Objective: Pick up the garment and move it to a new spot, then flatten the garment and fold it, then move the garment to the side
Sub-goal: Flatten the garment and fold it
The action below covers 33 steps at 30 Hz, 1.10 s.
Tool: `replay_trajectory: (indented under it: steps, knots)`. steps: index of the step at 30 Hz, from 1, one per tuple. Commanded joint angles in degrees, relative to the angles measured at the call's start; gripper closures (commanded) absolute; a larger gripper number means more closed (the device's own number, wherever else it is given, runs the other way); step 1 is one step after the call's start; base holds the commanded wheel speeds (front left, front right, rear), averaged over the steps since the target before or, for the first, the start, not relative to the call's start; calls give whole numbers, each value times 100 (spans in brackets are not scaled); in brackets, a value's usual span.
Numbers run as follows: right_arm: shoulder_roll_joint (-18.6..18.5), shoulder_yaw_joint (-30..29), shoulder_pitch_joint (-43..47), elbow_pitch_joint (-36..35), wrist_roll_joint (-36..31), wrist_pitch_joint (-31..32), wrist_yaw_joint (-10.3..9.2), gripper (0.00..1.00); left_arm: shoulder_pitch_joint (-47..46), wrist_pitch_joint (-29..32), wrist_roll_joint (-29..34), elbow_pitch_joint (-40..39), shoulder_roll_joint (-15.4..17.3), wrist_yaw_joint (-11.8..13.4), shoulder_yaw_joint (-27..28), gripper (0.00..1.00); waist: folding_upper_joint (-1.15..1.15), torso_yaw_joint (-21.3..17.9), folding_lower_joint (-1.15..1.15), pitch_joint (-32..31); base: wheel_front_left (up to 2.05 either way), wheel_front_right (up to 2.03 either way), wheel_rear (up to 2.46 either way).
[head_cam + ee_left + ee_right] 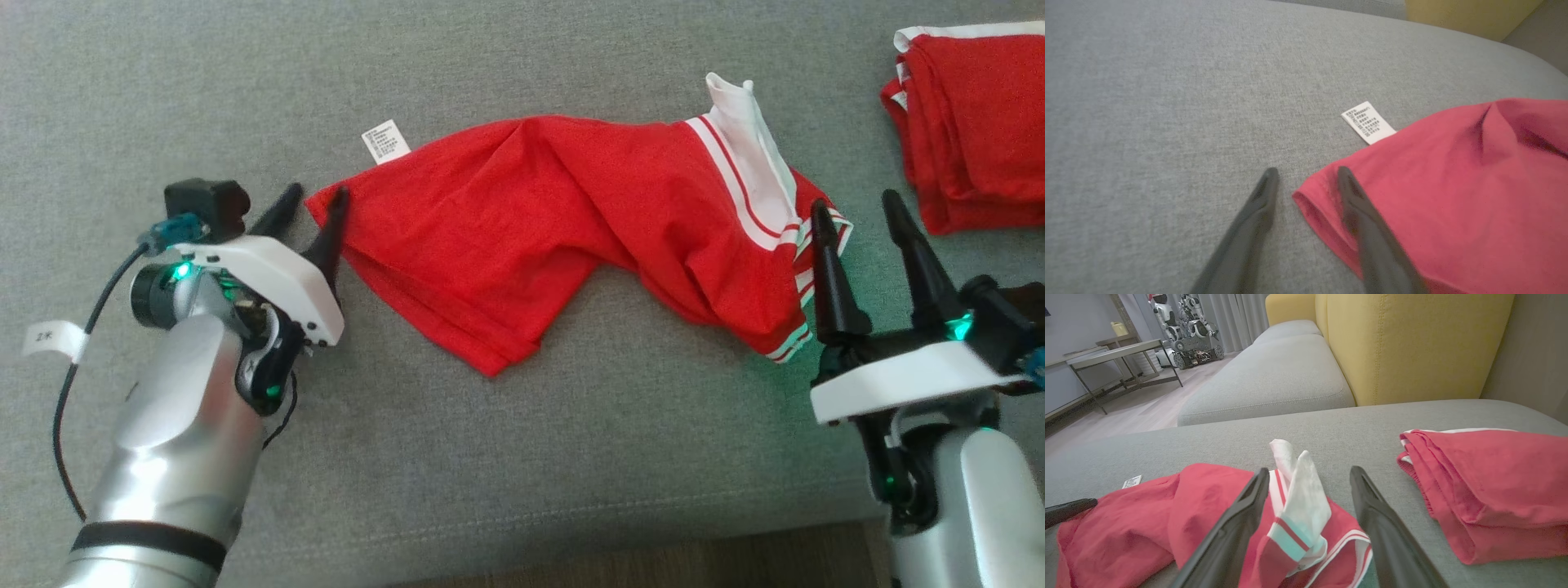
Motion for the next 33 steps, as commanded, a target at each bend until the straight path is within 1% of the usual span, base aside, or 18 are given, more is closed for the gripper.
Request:
replay_trajectory:
  steps: [1,7,11,14,17,19,20,22,24,28,29,30,31,33]
  knots:
    - [-12,64,-147,-193,34,-53,37,0,-43,-3,-12,40,108,-39,22,100,0,5,0,-9,0,0,0]
    - [-12,-109,-291,-319,-61,32,37,0,-119,-170,27,186,123,-67,-226,100,0,60,0,-46,0,0,0]
    - [-12,-225,-598,-274,-109,166,37,0,-207,-417,75,199,146,-73,-335,100,0,125,0,-55,0,0,0]
    - [-42,-288,-985,-67,-174,358,37,0,-294,-582,104,200,130,-74,-374,100,0,209,0,-31,0,0,0]
    - [-260,-230,-1455,325,-85,658,37,0,-382,-684,122,212,70,-75,-428,100,0,332,0,21,0,0,0]
    - [-441,-67,-1769,638,38,926,37,0,-439,-736,123,220,21,-75,-462,100,0,416,0,69,0,0,0]
    - [-671,178,-2053,970,103,1241,37,0,-493,-782,125,225,-41,-76,-507,100,0,513,0,123,0,0,0]
    - [-883,508,-2308,1263,158,1538,37,0,-535,-826,117,236,-94,-77,-539,100,0,586,0,173,0,0,0]
    - [-1059,812,-2496,1501,198,1820,37,0,-564,-864,105,257,-142,-78,-569,100,0,651,0,215,0,0,0]
    - [-1363,1227,-2747,1813,284,2276,37,0,-616,-941,71,303,-197,-79,-607,100,0,741,0,286,0,0,0]
    - [-1415,1282,-2782,1858,293,2371,37,9,-623,-964,59,313,-201,-79,-608,100,0,750,0,295,0,0,0]
    - [-1455,1302,-2799,1904,304,2467,37,70,-629,-989,46,319,-203,-79,-606,100,0,761,0,301,0,0,0]
    - [-1482,1302,-2809,1923,325,2525,37,100,-634,-1016,34,319,-200,-80,-598,100,0,771,0,301,0,0,0]
    - [-1531,1281,-2816,1893,367,2553,37,100,-651,-1075,12,278,-176,-80,-554,100,0,781,0,300,0,0,0]
